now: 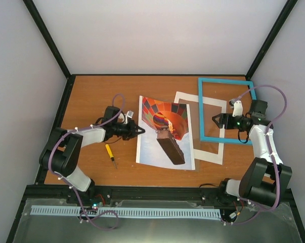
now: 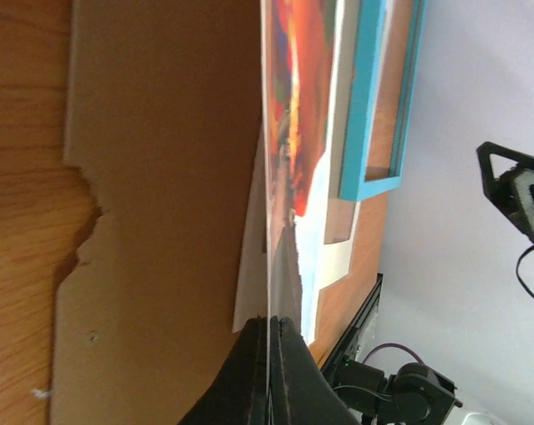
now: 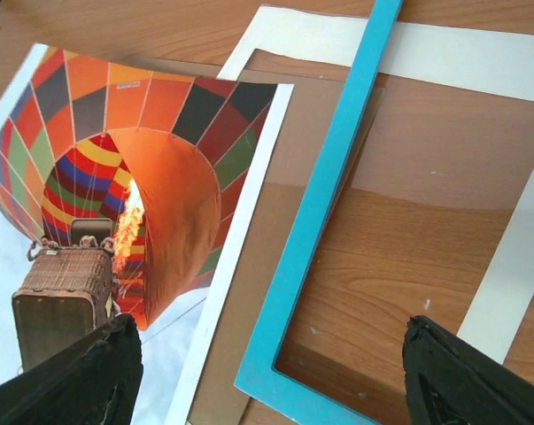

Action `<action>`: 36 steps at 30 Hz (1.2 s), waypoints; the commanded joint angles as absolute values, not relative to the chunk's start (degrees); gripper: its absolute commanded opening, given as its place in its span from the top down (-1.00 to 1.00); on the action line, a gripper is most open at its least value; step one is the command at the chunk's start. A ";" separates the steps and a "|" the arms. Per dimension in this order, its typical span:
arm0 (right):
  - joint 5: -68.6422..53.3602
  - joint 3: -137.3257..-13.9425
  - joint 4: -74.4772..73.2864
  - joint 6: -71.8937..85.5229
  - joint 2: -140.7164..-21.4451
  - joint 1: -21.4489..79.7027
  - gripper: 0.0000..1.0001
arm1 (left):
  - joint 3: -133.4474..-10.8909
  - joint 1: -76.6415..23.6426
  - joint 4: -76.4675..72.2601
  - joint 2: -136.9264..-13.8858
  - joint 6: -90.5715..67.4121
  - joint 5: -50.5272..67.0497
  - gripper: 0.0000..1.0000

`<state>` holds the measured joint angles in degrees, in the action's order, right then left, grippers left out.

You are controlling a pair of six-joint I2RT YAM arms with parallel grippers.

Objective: Take the photo out of the frame

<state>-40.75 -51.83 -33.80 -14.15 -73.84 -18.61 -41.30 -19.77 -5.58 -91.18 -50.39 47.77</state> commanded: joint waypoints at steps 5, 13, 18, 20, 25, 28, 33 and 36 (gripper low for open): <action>-43.96 -50.98 -33.31 -16.14 -74.32 -16.92 -0.56 | -39.20 -19.68 -5.59 -91.76 -47.59 45.63 0.97; -45.36 -51.23 -33.47 -16.54 -75.48 -15.74 -0.55 | -38.61 -19.69 0.32 -90.80 -44.07 43.70 0.62; -45.64 -51.24 -33.66 -16.70 -75.59 -15.74 -0.55 | -39.26 -19.62 5.54 -89.80 -41.30 39.69 0.32; -45.69 -51.24 -33.68 -16.78 -75.48 -15.76 -0.55 | -39.95 -19.60 7.77 -89.50 -40.17 38.05 0.26; -45.49 -51.45 -33.84 -17.26 -75.32 -15.80 -0.55 | -42.16 -18.76 14.16 -87.02 -37.37 33.13 0.19; -45.22 -51.90 -34.29 -17.67 -75.24 -15.75 -0.55 | -45.16 -18.39 19.22 -85.48 -34.34 29.17 0.11; -43.26 -54.38 -36.12 -19.65 -74.61 -15.73 -0.56 | -52.13 -17.79 27.79 -83.34 -28.82 20.91 0.03; -41.71 -57.04 -37.58 -20.95 -73.65 -15.82 -0.57 | -57.79 -17.19 31.39 -81.97 -25.99 15.47 -0.02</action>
